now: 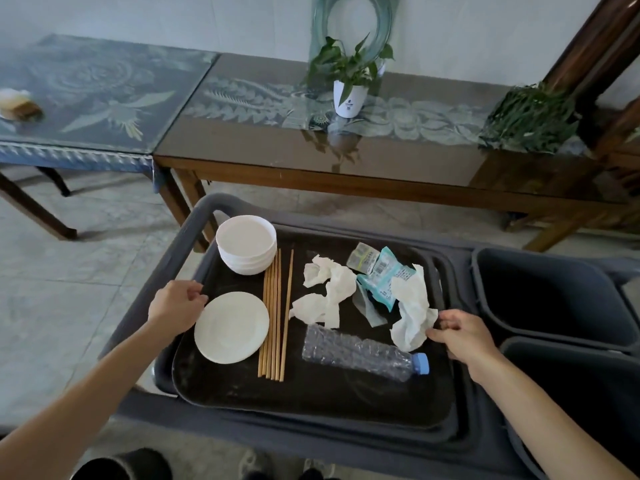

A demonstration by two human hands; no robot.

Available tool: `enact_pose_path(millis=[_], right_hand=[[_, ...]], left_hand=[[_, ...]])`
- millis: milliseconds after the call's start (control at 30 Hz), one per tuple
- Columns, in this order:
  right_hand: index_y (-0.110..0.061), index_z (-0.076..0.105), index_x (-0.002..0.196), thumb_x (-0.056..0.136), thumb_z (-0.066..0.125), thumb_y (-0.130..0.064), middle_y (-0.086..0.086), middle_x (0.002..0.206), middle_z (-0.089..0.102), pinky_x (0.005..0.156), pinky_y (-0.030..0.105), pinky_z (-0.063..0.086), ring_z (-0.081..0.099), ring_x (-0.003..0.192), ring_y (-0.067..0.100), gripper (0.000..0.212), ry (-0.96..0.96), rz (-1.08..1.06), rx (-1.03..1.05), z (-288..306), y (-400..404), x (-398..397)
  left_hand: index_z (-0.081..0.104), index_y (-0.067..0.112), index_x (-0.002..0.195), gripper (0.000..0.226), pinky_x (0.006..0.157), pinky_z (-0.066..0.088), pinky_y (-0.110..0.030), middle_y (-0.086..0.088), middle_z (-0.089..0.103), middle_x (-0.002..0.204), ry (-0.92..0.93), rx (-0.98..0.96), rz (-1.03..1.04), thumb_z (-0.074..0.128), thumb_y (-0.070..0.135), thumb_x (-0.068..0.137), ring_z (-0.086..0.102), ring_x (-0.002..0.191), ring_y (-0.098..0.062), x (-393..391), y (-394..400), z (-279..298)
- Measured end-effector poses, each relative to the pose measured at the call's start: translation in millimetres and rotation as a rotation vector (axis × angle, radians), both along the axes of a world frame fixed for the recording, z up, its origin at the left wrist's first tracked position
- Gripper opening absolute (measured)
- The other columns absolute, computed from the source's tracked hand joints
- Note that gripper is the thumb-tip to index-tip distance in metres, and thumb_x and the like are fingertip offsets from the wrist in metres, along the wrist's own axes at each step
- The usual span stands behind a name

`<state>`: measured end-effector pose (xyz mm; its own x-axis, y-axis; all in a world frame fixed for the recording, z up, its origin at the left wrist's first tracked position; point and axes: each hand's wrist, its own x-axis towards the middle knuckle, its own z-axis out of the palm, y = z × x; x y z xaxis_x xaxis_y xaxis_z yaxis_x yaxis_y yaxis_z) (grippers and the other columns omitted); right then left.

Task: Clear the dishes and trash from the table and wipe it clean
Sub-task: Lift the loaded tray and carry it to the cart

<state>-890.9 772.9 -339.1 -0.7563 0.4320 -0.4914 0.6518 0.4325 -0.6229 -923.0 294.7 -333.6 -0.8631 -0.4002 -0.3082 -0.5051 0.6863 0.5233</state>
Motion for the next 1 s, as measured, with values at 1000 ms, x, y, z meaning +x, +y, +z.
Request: enact_pose_path(millis=[1000], right_hand=[[-0.008, 0.049, 0.15, 0.096, 0.02, -0.081, 0.026, 0.145, 0.055, 0.104, 0.064, 0.043, 0.052, 0.132, 0.05, 0.095, -0.12, -0.404, -0.413, 49, -19, 5]], left_hand=[[0.062, 0.024, 0.138, 0.088, 0.117, 0.021, -0.059, -0.01, 0.04, 0.159, -0.308, 0.927, 0.209, 0.029, 0.085, 0.084, 0.033, 0.148, -0.028, -3, -22, 46]])
